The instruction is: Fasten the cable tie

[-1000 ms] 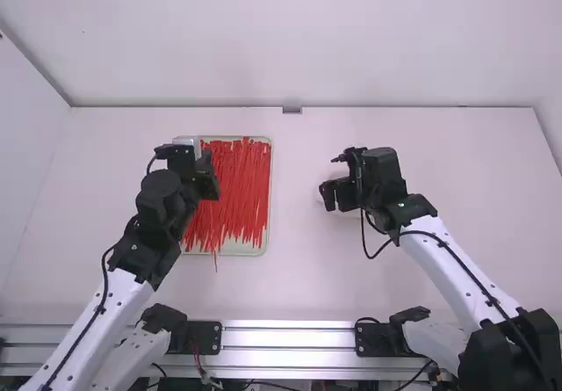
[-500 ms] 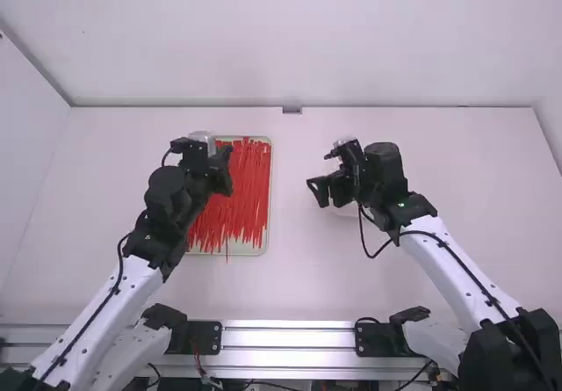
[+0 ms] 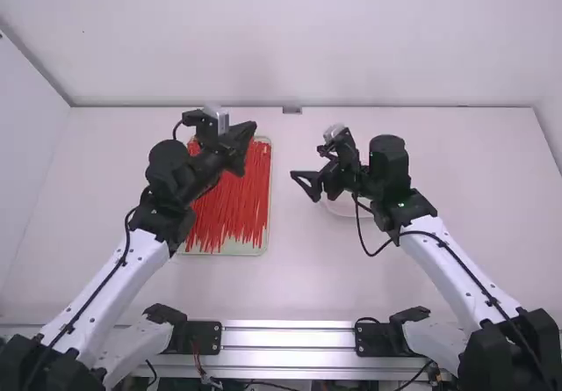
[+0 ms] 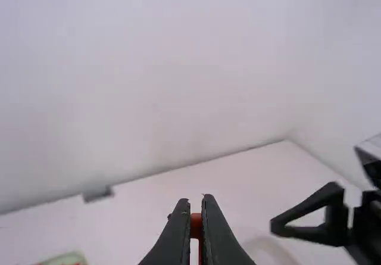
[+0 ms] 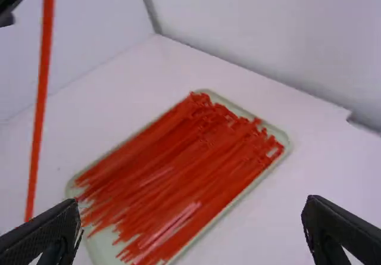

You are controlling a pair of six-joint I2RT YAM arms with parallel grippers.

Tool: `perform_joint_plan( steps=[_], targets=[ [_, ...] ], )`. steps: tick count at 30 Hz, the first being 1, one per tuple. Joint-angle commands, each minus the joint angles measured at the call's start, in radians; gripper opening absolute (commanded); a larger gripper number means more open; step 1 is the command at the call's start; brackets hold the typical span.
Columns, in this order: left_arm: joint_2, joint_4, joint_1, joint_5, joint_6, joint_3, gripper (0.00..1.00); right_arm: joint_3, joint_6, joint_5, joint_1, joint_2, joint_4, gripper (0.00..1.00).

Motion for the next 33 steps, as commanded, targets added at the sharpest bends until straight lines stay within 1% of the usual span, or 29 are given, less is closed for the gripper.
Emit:
perform_joint_plan(
  steps=[1,3,4,6,8,9,12,14,16,17,18,21,22,25,30,32,33],
  targets=[
    [0.023,0.026,0.004,0.133,-0.020,0.047,0.02,0.038,-0.002,-0.086,0.005,0.004,0.026,0.99],
    [0.036,0.058,0.004,0.178,-0.047,0.058,0.02,0.038,-0.013,-0.114,0.005,0.004,0.051,0.99],
    [0.050,0.096,0.003,0.218,-0.063,0.065,0.02,0.038,-0.042,-0.159,0.005,0.004,0.075,0.99],
    [0.059,0.134,0.004,0.247,-0.080,0.066,0.01,0.038,-0.061,-0.196,0.005,0.004,0.095,0.99],
    [0.074,0.212,0.004,0.298,-0.113,0.065,0.02,0.038,-0.072,-0.253,0.003,0.004,0.139,0.99],
    [0.075,0.217,0.004,0.303,-0.114,0.065,0.02,0.038,-0.072,-0.257,0.002,0.004,0.143,0.99],
    [0.093,0.332,0.004,0.390,-0.172,0.065,0.02,0.038,-0.072,-0.336,-0.013,0.004,0.211,0.99],
    [0.098,0.369,0.004,0.413,-0.192,0.065,0.02,0.037,-0.073,-0.376,-0.019,0.004,0.233,0.99],
    [0.111,0.442,0.004,0.444,-0.233,0.065,0.02,0.037,-0.072,-0.473,-0.031,0.004,0.290,0.99],
    [0.114,0.453,0.004,0.448,-0.240,0.065,0.02,0.037,-0.072,-0.478,-0.031,0.004,0.293,0.99],
    [0.124,0.501,0.004,0.462,-0.266,0.064,0.02,0.037,-0.064,-0.512,-0.037,0.004,0.323,0.99],
    [0.141,0.568,0.003,0.473,-0.315,0.064,0.02,0.037,-0.032,-0.520,-0.038,0.004,0.368,0.99],
    [0.152,0.615,0.003,0.489,-0.339,0.064,0.02,0.037,-0.014,-0.520,-0.033,0.004,0.390,0.99],
    [0.175,0.684,0.003,0.495,-0.384,0.064,0.02,0.037,0.002,-0.519,-0.019,0.004,0.415,1.00],
    [0.233,0.821,-0.010,0.491,-0.452,0.064,0.02,0.037,0.006,-0.516,0.013,0.004,0.445,0.92],
    [0.246,0.852,-0.019,0.491,-0.450,0.064,0.02,0.037,0.007,-0.516,0.020,0.004,0.452,0.89],
    [0.252,0.864,-0.027,0.490,-0.451,0.064,0.02,0.037,0.006,-0.515,0.024,0.004,0.452,0.86]
  ],
)
